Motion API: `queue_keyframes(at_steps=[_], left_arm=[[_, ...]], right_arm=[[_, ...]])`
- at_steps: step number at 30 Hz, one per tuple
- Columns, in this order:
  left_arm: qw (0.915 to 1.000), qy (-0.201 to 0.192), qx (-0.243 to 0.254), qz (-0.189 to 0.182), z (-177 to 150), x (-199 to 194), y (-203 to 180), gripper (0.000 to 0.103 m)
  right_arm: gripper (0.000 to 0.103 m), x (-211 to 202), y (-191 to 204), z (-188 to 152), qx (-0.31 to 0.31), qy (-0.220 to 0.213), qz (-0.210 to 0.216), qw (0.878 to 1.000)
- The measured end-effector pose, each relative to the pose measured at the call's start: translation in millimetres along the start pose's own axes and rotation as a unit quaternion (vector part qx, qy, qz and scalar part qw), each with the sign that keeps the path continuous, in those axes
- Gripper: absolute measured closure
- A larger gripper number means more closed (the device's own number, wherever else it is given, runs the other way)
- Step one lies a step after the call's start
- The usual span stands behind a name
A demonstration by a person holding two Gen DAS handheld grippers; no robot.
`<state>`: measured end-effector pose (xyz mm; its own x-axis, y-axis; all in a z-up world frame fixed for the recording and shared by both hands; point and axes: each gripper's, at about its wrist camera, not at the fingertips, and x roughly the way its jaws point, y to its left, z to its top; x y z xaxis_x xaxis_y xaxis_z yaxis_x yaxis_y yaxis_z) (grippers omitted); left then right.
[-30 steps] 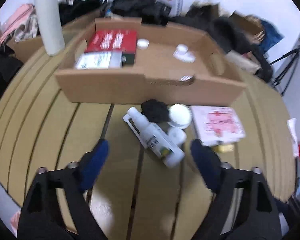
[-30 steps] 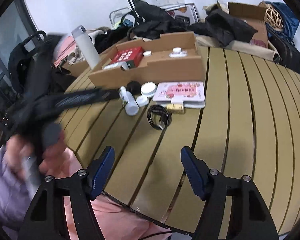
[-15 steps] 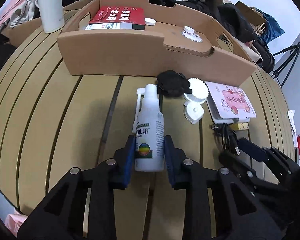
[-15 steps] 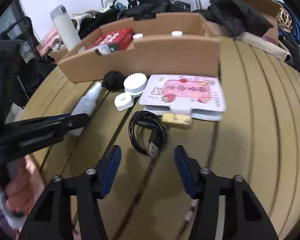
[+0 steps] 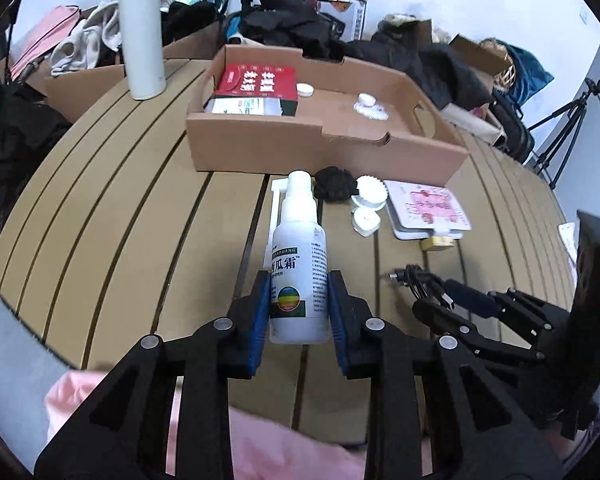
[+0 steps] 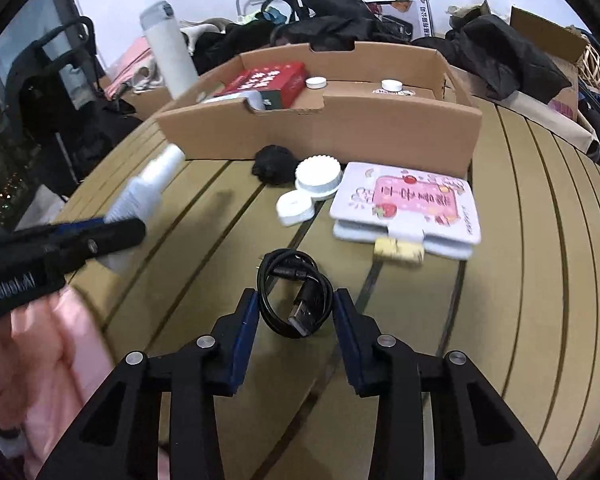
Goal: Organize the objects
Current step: 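Carry the spray bottle with the left gripper while the right carries the cable into the box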
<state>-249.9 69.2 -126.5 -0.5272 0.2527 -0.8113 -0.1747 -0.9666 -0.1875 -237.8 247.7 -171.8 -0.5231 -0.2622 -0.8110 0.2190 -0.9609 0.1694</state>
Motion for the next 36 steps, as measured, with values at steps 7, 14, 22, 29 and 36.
queue_keyframes(at_steps=[7,14,22,29,36], left_arm=[[0.9997,-0.015,0.002,-0.019,-4.3,-26.8,-4.7,0.079],[0.9972,-0.03,0.006,-0.069,46.3,-28.1,-16.5,0.079],[0.9958,0.036,0.002,-0.085,172.4,72.1,-28.8,0.079],[0.9934,0.092,0.001,-0.068,232.2,179.5,-27.8,0.079],[0.9931,0.085,0.029,-0.075,244.3,201.1,-29.8,0.067]], right_arm=[[0.062,-50.4,-2.4,-6.0,0.011,-0.048,0.0,0.999],[0.062,-67.9,-23.7,25.2,0.021,-0.073,0.027,0.997],[0.062,-20.0,-63.9,152.7,-0.011,-0.069,-0.016,0.997],[0.062,96.0,-90.9,242.8,-0.061,0.035,-0.137,0.988],[0.053,148.6,-105.9,261.5,-0.078,0.071,-0.196,0.975]])
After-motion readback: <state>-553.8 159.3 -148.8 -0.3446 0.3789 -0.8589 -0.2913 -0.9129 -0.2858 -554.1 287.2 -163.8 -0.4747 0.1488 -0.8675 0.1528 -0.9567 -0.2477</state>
